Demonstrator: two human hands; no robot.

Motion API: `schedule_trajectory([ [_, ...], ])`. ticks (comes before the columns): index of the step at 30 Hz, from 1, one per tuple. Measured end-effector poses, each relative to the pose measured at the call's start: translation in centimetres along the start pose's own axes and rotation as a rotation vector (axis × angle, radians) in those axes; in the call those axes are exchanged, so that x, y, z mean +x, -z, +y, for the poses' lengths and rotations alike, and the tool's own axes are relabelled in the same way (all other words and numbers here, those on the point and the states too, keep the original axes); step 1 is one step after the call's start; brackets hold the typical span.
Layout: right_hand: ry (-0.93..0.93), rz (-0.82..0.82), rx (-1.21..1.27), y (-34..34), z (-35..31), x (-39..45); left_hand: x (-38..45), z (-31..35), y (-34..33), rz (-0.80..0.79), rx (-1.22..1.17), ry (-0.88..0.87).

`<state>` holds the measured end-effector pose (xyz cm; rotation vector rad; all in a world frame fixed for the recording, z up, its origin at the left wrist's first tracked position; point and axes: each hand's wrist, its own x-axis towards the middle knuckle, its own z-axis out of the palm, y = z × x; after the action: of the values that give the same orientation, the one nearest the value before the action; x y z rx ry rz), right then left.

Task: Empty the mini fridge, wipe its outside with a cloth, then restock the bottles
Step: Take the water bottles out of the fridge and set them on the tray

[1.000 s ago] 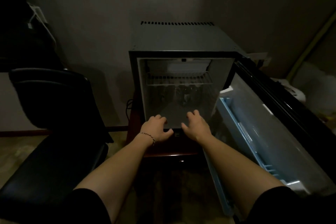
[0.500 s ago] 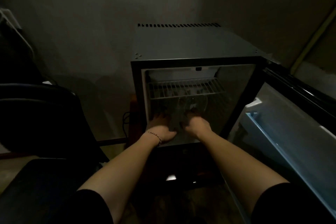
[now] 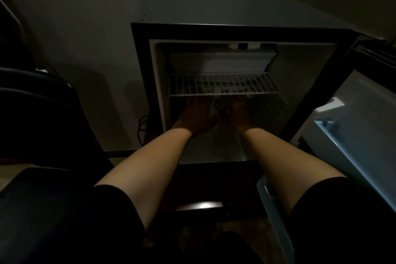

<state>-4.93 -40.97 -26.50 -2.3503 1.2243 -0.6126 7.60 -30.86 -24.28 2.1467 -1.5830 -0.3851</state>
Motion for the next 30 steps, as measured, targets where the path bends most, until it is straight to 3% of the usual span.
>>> schedule_trajectory([
  [8,0.000,-0.143,-0.069,0.1,2.0,2.0,2.0,-0.7,-1.4,0.052,0.051,-0.058],
  [15,-0.016,-0.163,-0.059,0.6,1.5,2.1,3.6,-1.3,-2.0,0.064,-0.035,-0.019],
  [19,0.031,-0.071,-0.043,0.2,1.5,2.1,3.0,-1.2,-2.1,0.091,-0.063,0.000],
  [30,0.042,-0.103,-0.162,0.3,1.1,0.1,1.0,-1.2,-1.7,0.097,-0.052,0.005],
])
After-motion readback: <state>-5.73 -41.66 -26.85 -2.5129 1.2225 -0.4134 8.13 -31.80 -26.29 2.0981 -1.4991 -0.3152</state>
